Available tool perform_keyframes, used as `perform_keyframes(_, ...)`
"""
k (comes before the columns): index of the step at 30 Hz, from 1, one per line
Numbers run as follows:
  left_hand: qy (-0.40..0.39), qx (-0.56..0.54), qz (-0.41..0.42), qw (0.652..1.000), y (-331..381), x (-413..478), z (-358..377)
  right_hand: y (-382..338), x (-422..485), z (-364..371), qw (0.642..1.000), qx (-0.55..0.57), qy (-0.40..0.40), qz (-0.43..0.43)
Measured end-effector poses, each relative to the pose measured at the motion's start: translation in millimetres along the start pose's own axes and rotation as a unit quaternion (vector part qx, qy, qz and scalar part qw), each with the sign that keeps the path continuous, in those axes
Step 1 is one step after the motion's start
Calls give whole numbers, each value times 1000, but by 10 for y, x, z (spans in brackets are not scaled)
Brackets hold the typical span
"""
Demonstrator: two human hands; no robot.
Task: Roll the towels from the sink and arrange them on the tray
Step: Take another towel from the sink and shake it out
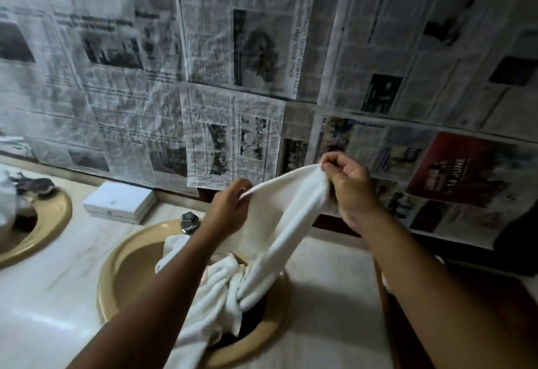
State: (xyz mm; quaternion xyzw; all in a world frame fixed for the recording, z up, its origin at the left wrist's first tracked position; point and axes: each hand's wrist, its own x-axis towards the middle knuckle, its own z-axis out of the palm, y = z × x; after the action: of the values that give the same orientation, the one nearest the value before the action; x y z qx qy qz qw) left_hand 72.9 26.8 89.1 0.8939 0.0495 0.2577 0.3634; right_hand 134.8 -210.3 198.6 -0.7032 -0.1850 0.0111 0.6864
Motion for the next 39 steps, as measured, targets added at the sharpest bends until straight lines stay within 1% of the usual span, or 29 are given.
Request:
perform_keyframes(3,60,19,32,998,368,256,-270,-436,122,-296,999,15,21,-20)
perform_keyframes(6,122,35,53,990,771,505,-608,-915,278,-590,994,63,83,-44)
perform_keyframes(8,156,30,43,986,1074,714,-890,-1292,378,-804,984,94,131,-74)
perform_keyframes(10,167,12,33,985,1380,926,-1157,-1595,479,-989,977,81,163,-113)
perform_keyframes(13,170,-55,31,983,1902,1192,-1455,-1951,566,-1188,969,45,186,-155)
perform_keyframes(17,206,-101,63,971,2726,1480,-1784,-2548,615,-1424,959,52,199,-195)
perform_keyframes(18,214,-108,70,968,2914,1526,-1862,-2705,616,-1448,959,46,200,-195)
perform_keyframes(22,218,-100,93,966,3591,1650,-2108,-3210,565,-1588,961,6,191,-201)
perform_keyframes(23,217,-95,100,966,3720,1666,-2149,-3296,536,-1625,961,-1,178,-211)
perform_keyframes(25,209,-96,110,967,3956,1692,-2215,-3452,430,-1721,965,-31,123,-229)
perform_keyframes(26,201,-102,109,968,4037,1705,-2230,-3513,373,-1772,966,-72,90,-232)
perform_keyframes(27,189,-113,103,970,4122,1704,-2247,-3572,350,-1832,959,-134,70,-241)
perform_keyframes(29,164,-133,92,973,4205,1701,-2271,-3653,284,-1912,931,-265,46,-245)
perform_keyframes(30,156,-140,89,974,4227,1693,-2271,-3684,231,-1959,925,-292,34,-242)
perform_keyframes(31,150,-142,88,974,4243,1659,-2269,-3707,191,-2006,926,-294,22,-235)
perform_keyframes(33,154,-130,94,975,4237,1612,-2255,-3741,145,-2109,937,-265,-3,-226)
perform_keyframes(35,156,-111,106,976,4216,1555,-2208,-3763,76,-2196,938,-260,-15,-228)
perform_keyframes(37,149,-92,112,978,4177,1486,-2147,-3750,32,-2268,928,-289,-4,-233)
perform_keyframes(39,144,-78,109,980,4113,1442,-2089,-3683,18,-2346,906,-342,29,-246)
